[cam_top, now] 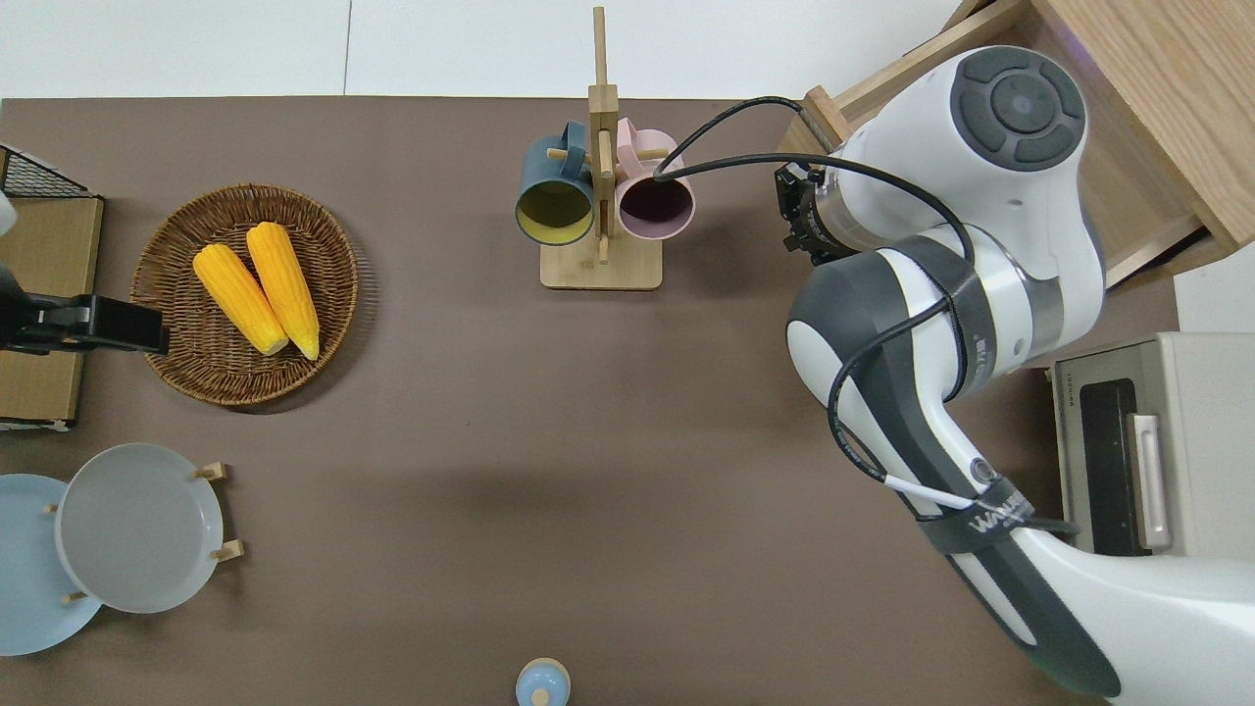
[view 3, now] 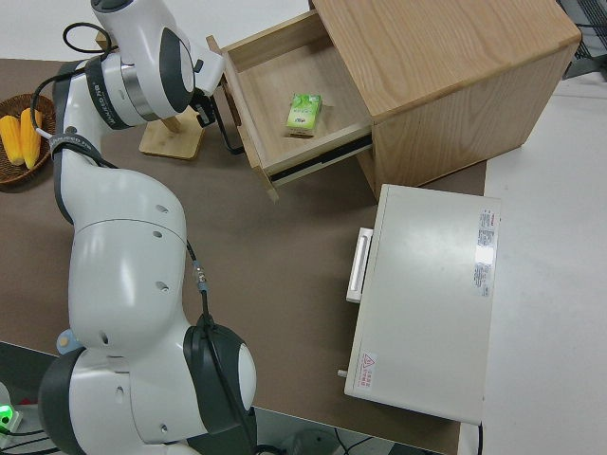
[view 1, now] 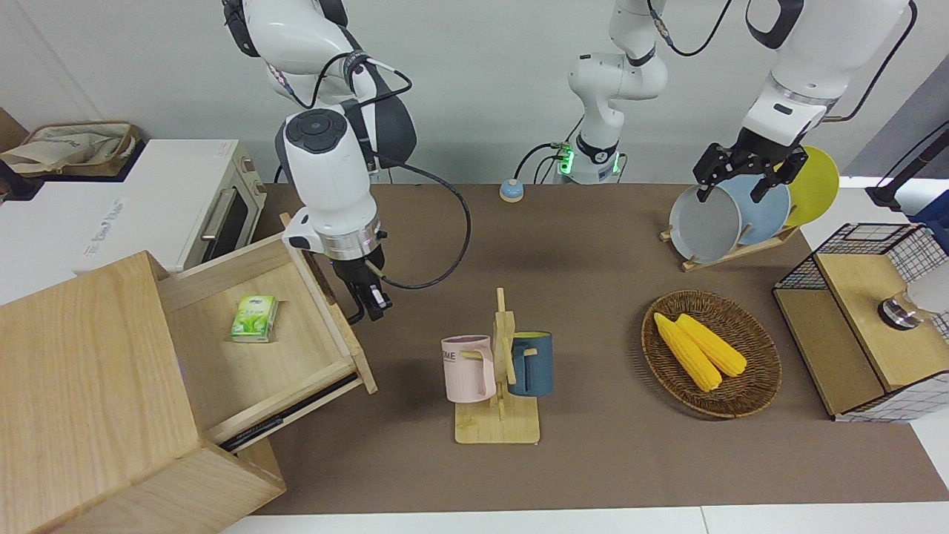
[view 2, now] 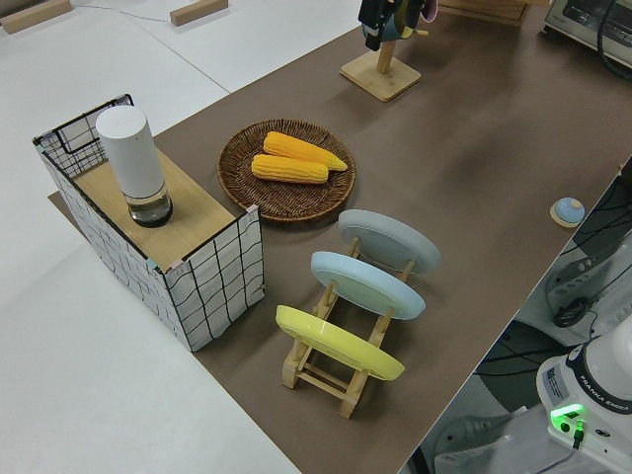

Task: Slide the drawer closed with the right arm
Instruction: 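Push the drawer front away from the robot with the right gripper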

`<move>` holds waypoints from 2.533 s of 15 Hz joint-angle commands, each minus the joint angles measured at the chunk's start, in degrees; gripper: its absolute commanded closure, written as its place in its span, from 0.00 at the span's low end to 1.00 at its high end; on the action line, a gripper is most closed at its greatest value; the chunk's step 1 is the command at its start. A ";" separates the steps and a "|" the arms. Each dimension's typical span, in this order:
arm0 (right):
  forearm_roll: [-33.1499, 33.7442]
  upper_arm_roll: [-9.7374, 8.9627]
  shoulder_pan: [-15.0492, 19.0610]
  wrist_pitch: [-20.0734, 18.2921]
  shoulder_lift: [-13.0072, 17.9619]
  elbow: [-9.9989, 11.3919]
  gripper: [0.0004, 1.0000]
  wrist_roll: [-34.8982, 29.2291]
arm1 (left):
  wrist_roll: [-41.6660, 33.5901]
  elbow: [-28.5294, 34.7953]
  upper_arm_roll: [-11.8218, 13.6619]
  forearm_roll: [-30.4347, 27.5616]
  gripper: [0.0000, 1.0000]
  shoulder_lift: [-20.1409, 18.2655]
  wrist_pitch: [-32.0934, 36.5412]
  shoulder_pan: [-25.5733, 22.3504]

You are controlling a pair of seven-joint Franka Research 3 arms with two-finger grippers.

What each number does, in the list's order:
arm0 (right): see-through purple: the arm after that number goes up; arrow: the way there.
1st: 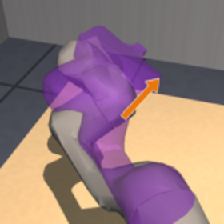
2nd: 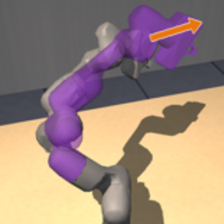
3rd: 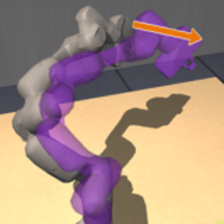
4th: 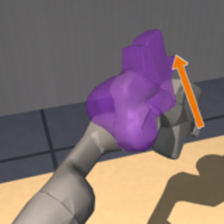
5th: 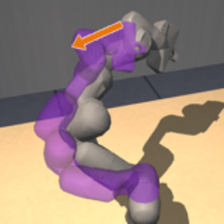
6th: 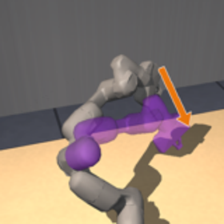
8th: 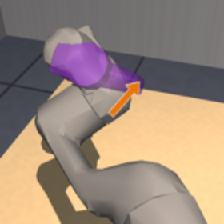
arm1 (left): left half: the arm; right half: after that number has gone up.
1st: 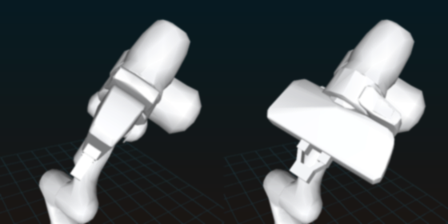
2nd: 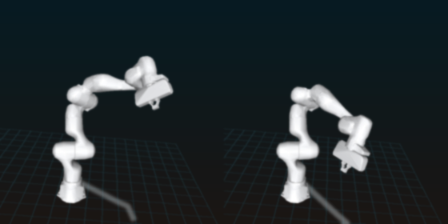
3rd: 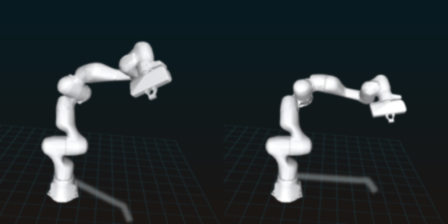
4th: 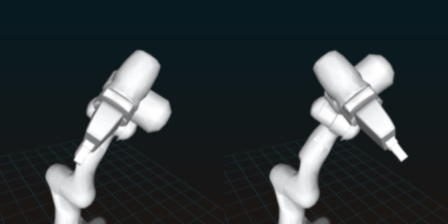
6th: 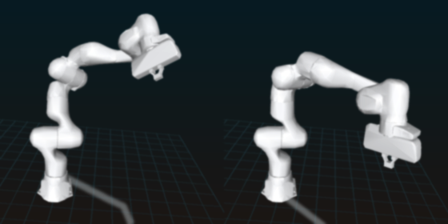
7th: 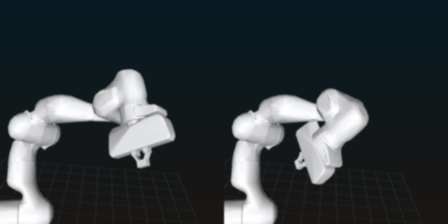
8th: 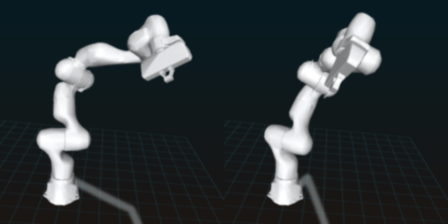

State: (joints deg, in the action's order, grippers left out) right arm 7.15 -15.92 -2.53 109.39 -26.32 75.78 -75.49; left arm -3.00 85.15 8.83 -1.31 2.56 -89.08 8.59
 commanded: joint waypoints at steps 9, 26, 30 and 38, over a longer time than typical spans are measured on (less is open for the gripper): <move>1.12 -0.78 6.57 0.73 -1.02 -0.46 1.00 8.07 | -0.34 -1.12 0.93 0.78 0.00 0.69 -0.04 0.99; -1.52 -1.22 16.41 -0.67 -0.67 -0.55 1.00 20.47 | -0.34 -1.12 0.93 0.78 0.00 0.69 -0.04 0.99; -3.54 -1.31 18.79 -1.55 -0.67 -0.64 1.00 22.31 | -0.34 -1.12 0.93 0.78 0.00 0.69 -0.04 0.99; -3.63 -1.57 20.11 -2.52 -0.58 -0.72 1.00 25.31 | -0.34 -1.12 0.93 0.78 0.00 0.69 -0.04 0.99</move>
State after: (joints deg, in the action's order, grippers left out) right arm 3.60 -16.98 15.44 107.35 -26.74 75.78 -53.12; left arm -3.00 85.15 8.83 -1.31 2.56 -89.08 8.59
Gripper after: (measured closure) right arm 0.991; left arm 0.000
